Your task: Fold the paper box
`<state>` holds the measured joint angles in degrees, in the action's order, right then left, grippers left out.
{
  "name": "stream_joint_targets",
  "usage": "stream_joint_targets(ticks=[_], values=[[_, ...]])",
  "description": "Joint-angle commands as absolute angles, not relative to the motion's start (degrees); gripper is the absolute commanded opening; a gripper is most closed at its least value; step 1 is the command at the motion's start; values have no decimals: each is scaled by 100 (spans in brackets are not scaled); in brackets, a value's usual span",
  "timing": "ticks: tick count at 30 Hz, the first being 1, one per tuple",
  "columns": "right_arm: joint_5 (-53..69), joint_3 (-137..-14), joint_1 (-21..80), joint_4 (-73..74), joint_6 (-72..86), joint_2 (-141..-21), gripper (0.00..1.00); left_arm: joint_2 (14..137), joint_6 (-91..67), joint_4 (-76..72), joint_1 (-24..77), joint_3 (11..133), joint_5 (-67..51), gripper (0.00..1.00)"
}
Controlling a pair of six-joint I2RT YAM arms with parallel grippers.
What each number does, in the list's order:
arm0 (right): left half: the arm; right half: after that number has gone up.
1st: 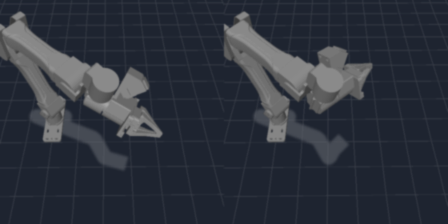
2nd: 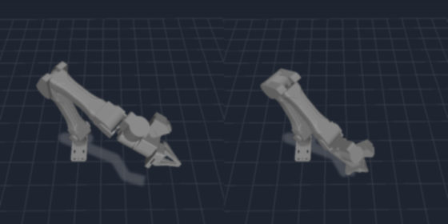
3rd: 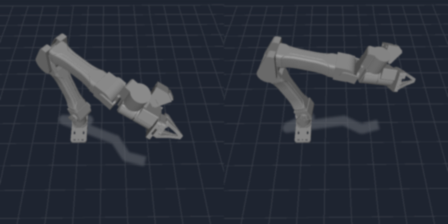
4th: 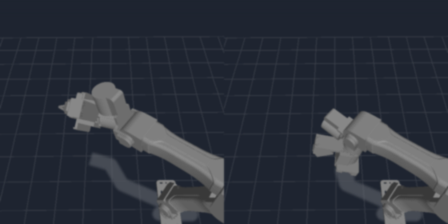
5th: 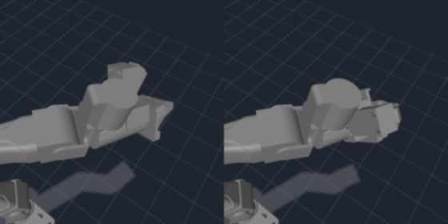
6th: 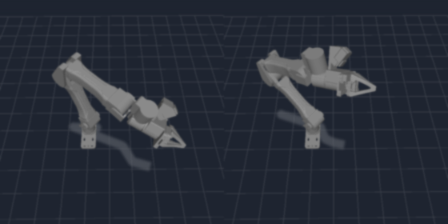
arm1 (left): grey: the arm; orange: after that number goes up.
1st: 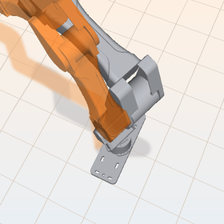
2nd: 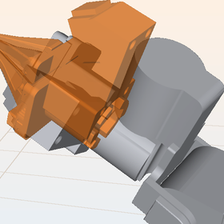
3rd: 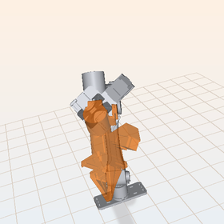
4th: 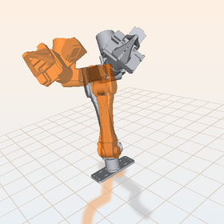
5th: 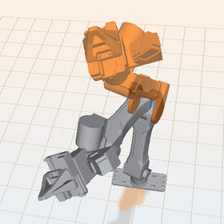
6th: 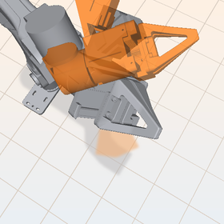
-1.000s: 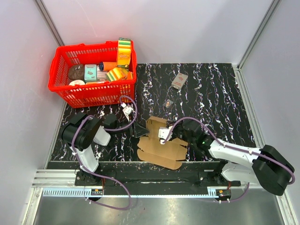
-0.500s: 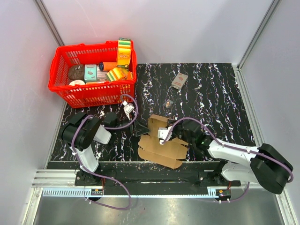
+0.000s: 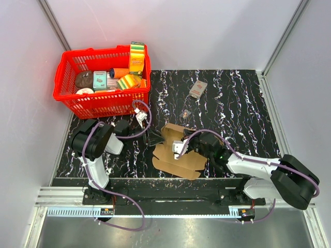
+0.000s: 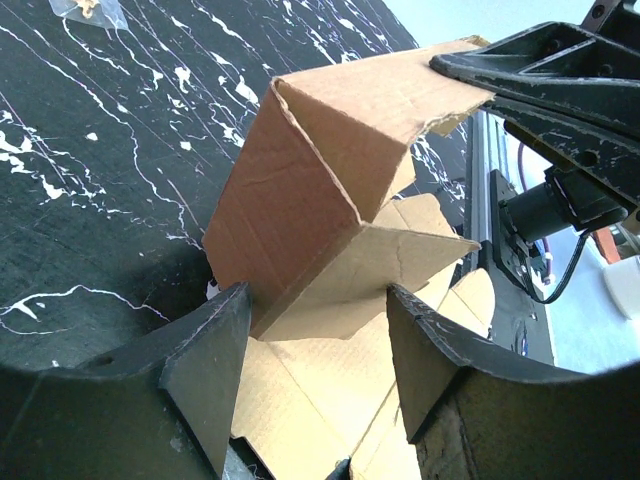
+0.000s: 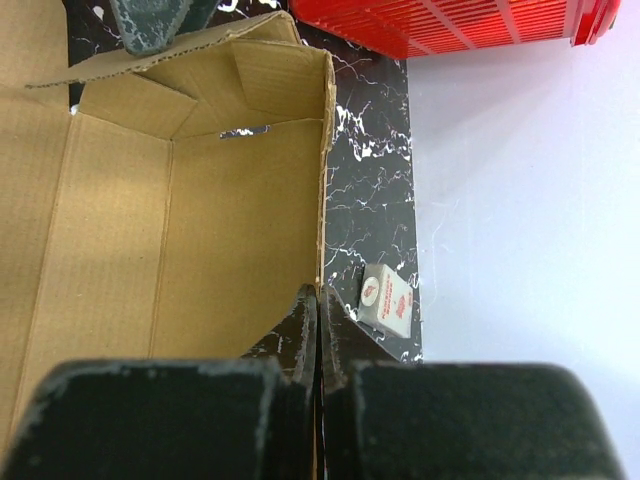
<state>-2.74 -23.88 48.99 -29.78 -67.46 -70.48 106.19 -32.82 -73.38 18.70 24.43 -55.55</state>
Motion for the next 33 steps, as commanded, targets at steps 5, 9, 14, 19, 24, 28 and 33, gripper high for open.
stream_joint_targets(ticks=[5, 9, 14, 19, 24, 28, 33], values=[[-746, -2417, 5273, -3436, -6961, -7172, 0, 10608, -3032, -9545, 1767, 2444, -5801, 61], [-975, -2347, 5431, -3489, -6961, -7260, 0, 10556, -2997, -9545, 1740, 2373, -5792, 61], [-1212, -2268, 5572, -3533, -6952, -7321, 0, 10521, -2971, -9554, 1723, 2329, -5801, 61], [-1371, -2197, 5730, -3647, -6794, -7400, 0, 10556, -2953, -9545, 1714, 2312, -5809, 61], [-1582, -2145, 5888, -3823, -6759, -7602, 0, 10600, -2944, -9545, 1714, 2312, -5827, 61], [-1827, -2153, 6064, -3990, -6680, -7734, 0, 10608, -2927, -9545, 1723, 2294, -5836, 61], [-2135, -2118, 6196, -4402, -6749, -7998, 0, 10582, -2918, -9545, 1723, 2259, -5810, 61]])
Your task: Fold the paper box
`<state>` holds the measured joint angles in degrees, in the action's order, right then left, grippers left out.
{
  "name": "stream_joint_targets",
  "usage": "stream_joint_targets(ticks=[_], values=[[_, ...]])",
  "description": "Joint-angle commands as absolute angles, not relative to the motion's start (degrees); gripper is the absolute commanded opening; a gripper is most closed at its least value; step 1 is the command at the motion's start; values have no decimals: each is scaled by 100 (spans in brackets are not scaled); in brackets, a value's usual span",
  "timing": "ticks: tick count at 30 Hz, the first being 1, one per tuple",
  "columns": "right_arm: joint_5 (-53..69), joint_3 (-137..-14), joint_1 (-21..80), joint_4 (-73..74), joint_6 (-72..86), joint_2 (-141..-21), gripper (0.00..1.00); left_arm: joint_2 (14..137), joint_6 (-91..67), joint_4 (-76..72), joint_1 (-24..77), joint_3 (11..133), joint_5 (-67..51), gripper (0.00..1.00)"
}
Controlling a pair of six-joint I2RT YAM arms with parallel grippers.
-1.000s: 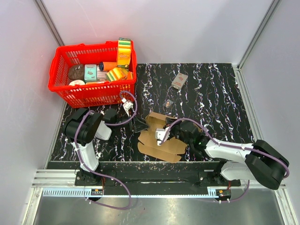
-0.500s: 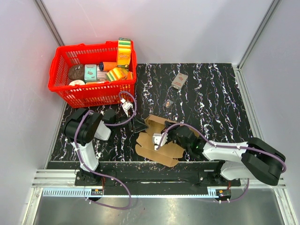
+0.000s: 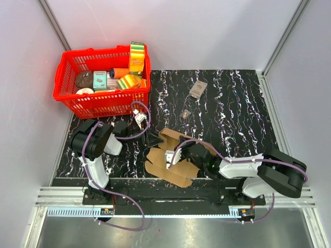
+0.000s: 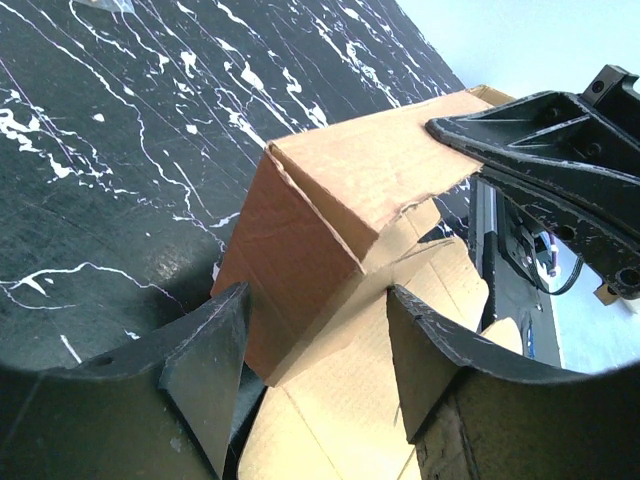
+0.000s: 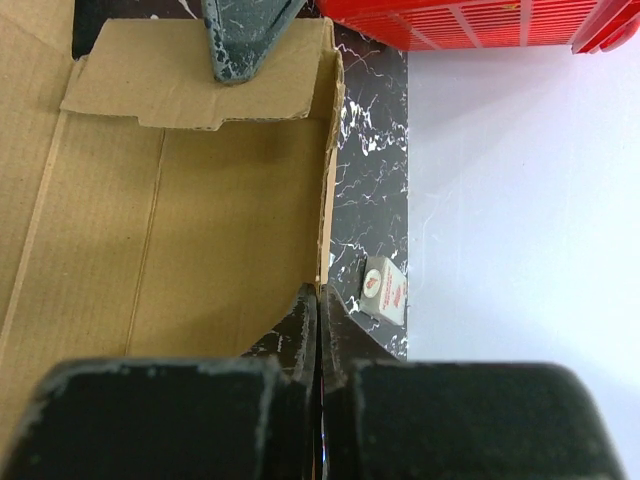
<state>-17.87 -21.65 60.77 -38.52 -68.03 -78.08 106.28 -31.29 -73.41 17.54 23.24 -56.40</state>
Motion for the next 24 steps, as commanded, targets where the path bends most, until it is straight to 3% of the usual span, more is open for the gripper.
stream_joint_targets(ticks=[1, 12, 24], values=[[-2214, -2118, 6214, -4447, -6802, -8033, 0, 10565, -2909, -9545, 1714, 2250, -5810, 60], [-2320, -2171, 6267, -4438, -7101, -7972, 0, 10547, -2813, -9545, 1714, 2188, -5713, 61], [-2470, -2610, 6205, -4974, -7383, -8692, 0, 10600, -2821, -9536, 1644, 2435, -5634, 61]])
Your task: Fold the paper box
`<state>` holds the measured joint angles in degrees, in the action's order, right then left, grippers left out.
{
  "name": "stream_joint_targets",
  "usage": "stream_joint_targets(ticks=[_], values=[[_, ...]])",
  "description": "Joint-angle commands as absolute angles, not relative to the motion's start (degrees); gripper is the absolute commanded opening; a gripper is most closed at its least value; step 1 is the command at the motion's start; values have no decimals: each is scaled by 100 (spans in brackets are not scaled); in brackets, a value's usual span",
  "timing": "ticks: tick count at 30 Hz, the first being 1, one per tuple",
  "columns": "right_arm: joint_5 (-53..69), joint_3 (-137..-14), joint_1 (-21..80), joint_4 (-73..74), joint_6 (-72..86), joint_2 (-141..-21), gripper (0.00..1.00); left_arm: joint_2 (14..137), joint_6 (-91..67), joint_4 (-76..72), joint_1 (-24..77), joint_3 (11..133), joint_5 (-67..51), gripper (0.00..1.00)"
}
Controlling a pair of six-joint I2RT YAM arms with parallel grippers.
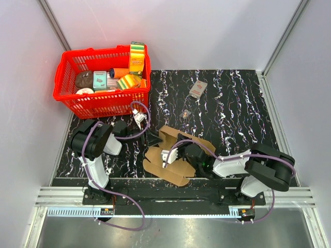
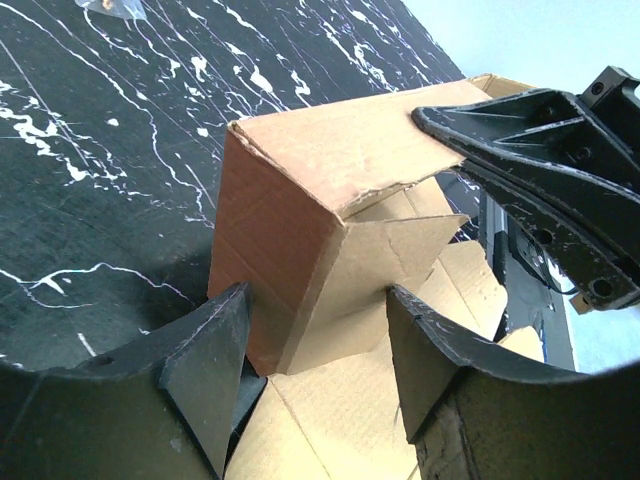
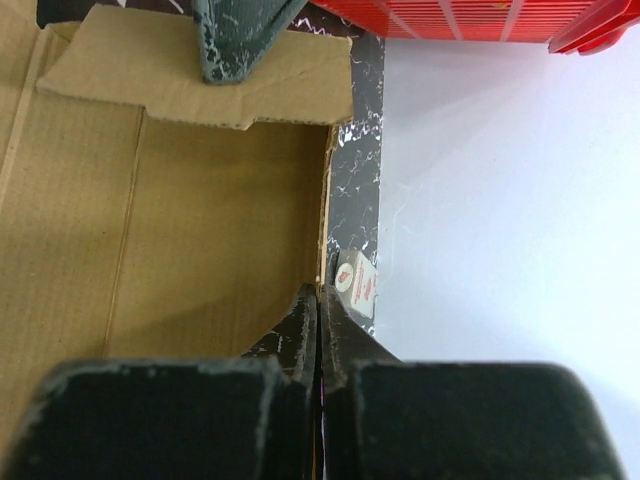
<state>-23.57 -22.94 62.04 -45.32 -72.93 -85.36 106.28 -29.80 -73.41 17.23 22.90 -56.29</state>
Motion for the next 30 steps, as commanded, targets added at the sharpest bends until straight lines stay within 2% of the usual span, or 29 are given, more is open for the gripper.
stream_joint_targets(ticks=[1, 13, 16, 23, 30], values=[[-2444, -2636, 6205, -4983, -7365, -8718, 0, 10591, -2821, -9536, 1626, 2443, -5634, 60], [-2022, -2821, 6188, -4421, -6821, -8333, 0, 10547, -2830, -9545, 1547, 2364, -5599, 60], [-1881, -2865, 6196, -4027, -6540, -8113, 0, 10512, -2830, -9545, 1538, 2347, -5590, 60], [-1284, -3401, 6188, -2103, -5451, -7322, 0, 10494, -2839, -9545, 1521, 2320, -5581, 60], [-1029, -3384, 6188, -1960, -5282, -7137, 0, 10459, -2848, -9545, 1512, 2329, -5590, 60]])
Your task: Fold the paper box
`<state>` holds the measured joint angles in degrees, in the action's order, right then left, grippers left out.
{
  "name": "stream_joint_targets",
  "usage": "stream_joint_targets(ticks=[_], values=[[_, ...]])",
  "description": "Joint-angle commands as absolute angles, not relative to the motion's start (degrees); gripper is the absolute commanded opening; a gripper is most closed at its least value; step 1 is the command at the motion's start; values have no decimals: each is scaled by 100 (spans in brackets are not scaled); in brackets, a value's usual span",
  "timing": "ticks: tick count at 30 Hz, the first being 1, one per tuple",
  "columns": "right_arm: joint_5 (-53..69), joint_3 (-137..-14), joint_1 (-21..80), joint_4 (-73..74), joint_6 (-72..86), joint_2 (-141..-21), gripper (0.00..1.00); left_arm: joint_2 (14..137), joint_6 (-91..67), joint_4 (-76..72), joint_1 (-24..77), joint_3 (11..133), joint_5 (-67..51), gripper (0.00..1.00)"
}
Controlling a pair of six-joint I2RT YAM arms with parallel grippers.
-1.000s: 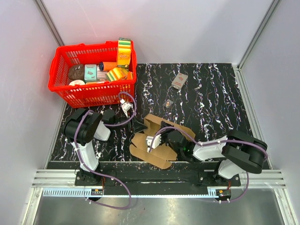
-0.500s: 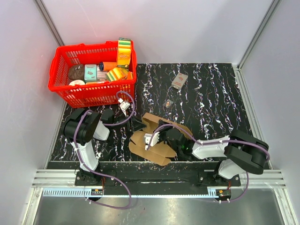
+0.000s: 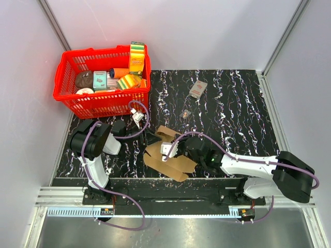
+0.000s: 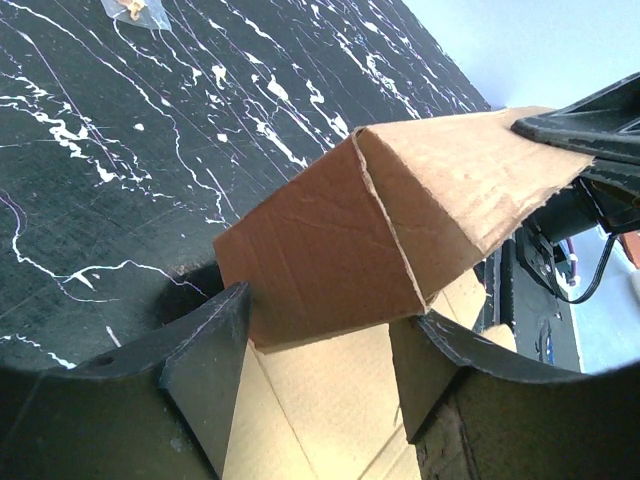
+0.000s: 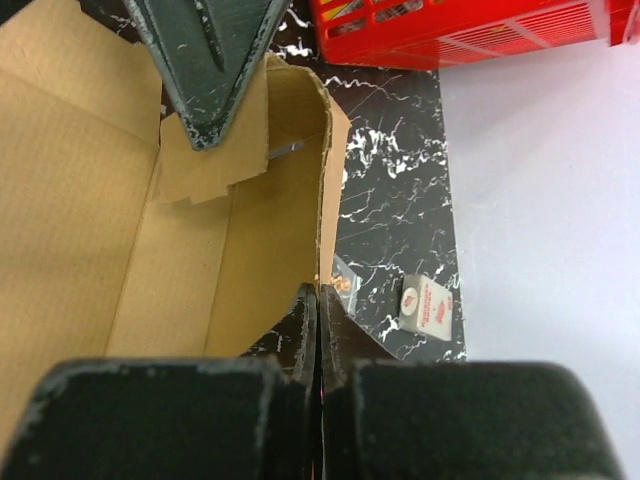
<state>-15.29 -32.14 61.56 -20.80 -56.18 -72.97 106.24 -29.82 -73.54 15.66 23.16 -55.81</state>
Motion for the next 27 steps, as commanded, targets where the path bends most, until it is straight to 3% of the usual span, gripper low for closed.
stream_joint_targets(ticks=[1, 15, 27], values=[[-985, -3366, 6161, -1960, -5247, -7145, 0, 10450, -2865, -9545, 1512, 2329, -5590, 60], [-360, -3410, 5555, -2338, -4579, -7119, 0, 10441, -2857, -9545, 1485, 2382, -5581, 61], [-1335, -3577, 5450, -3348, -6064, -7980, 0, 10459, -2997, -9536, 1415, 2821, -5607, 61]])
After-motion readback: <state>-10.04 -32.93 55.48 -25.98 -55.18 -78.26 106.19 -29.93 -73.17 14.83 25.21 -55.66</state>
